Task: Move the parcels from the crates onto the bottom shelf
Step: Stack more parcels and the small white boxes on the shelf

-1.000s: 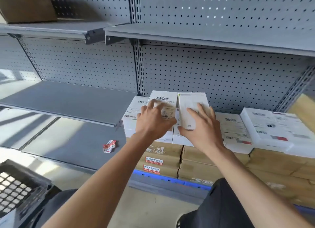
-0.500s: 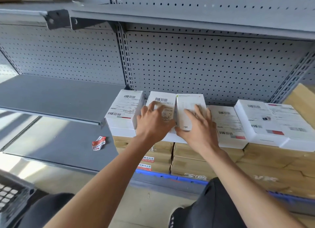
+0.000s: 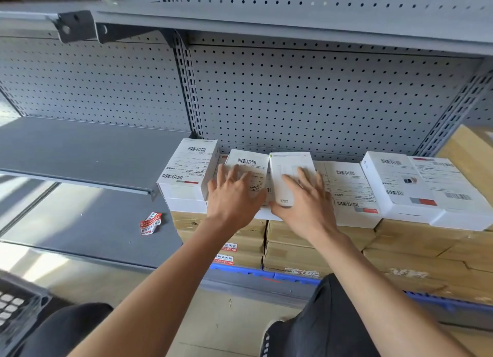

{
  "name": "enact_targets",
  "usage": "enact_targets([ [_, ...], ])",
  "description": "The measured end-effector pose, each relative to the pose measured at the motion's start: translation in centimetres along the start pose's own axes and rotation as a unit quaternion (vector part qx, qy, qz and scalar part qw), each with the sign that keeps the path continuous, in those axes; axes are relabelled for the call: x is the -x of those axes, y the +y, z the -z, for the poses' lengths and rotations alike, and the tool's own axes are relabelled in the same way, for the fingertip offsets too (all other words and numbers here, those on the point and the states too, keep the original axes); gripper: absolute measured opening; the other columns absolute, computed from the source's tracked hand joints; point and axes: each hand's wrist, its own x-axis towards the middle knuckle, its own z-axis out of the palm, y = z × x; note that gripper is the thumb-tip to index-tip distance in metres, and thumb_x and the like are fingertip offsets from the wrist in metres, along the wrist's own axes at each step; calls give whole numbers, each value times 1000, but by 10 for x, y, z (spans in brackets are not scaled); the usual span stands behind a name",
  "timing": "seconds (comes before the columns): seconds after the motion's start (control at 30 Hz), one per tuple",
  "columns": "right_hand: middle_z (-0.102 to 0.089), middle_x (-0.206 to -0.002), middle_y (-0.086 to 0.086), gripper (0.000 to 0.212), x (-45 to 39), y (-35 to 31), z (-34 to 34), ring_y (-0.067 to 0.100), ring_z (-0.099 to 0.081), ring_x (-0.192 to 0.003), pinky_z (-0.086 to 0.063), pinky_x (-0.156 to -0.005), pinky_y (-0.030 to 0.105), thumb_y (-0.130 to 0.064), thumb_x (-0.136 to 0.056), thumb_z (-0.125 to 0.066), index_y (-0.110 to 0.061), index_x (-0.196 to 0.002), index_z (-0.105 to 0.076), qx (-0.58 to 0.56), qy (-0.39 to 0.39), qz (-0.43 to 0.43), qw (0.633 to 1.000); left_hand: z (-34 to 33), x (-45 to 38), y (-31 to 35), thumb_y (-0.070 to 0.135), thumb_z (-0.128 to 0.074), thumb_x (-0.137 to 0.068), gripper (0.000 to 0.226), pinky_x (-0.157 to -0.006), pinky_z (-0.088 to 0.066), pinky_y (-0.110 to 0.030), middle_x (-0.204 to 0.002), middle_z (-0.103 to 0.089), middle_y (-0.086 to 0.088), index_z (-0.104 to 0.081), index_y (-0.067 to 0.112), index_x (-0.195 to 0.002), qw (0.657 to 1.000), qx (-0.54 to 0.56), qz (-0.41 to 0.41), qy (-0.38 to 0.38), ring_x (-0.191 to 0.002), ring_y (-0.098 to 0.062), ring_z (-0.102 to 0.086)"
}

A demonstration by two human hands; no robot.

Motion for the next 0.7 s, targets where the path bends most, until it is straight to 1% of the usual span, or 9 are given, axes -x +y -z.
enact_targets([
  [0.07,-13,-166,-3,78,1,1,2,33,-2,-152,-30,-112,58,-63,-81,-62,-35,-149,-36,-7,-12,-3,1000,0,3,0,67,-38,-96,62,-117,-23,-50,-161,-32,-1,-51,27,-143,1000,0,-18,6,-153,-25,-12],
  [0.1,-14,-166,-4,77,2,1,3,33,-3,-152,-30,-112,59,-63,-81,-61,-34,-149,-37,-7,-14,0,1000,1,6,-1,68,-38,-95,63,-118,-23,-49,-160,-34,0,-52,28,-142,1000,1,-30,10,-152,-24,-16],
  [0.23,-24,-162,-6,70,4,1,7,34,-12,-150,-29,-113,56,-62,-84,-58,-32,-145,-43,2,-16,16,1000,7,13,-3,76,-24,-84,77,-116,-25,-46,-148,-49,2,-57,29,-136,998,-21,-61,25,-142,-23,-33],
  [0.33,-34,-156,-5,65,5,0,11,35,-19,-148,-24,-115,56,-61,-84,-58,-30,-140,-48,-1,-14,31,999,10,14,-5,67,-36,-89,64,-116,-26,-42,-142,-54,1,-60,26,-132,997,-26,-59,38,-135,-25,-40],
  [0.43,-38,-152,-3,66,5,-2,13,33,-25,-145,-21,-117,58,-62,-86,-56,-28,-142,-49,-13,-14,42,999,13,15,-5,55,-48,-96,52,-114,-25,-39,-144,-53,2,-60,20,-133,998,-20,-53,39,-136,-25,-40],
  [0.5,-41,-151,1,66,6,-4,15,30,-28,-144,-18,-120,54,-60,-90,-53,-23,-145,-47,-8,-16,59,998,13,16,-5,50,-50,-98,48,-114,-26,-39,-147,-51,3,-59,19,-134,999,-1,-45,30,-140,-23,-36],
  [0.57,-37,-155,5,66,7,-10,22,29,-24,-147,-15,-122,47,-57,-97,-48,-21,-151,-41,-6,-27,71,997,13,17,-7,48,-49,-99,47,-116,-27,-39,-149,-50,5,-59,19,-135,999,13,-36,26,-142,-21,-33],
  [0.63,-31,-159,6,64,9,-15,30,30,-23,-148,-18,-121,42,-55,-101,-44,-19,-153,-36,-7,-37,73,997,13,17,-8,48,-49,-99,49,-117,-26,-40,-151,-48,5,-58,19,-137,999,23,-27,22,-144,-21,-32],
  [0.7,-31,-159,6,63,9,-18,34,28,-26,-146,-24,-118,39,-55,-102,-39,-19,-154,-34,-10,-41,74,996,13,16,-8,48,-49,-99,49,-117,-26,-41,-150,-49,4,-57,18,-137,999,26,-25,22,-144,-21,-32],
])
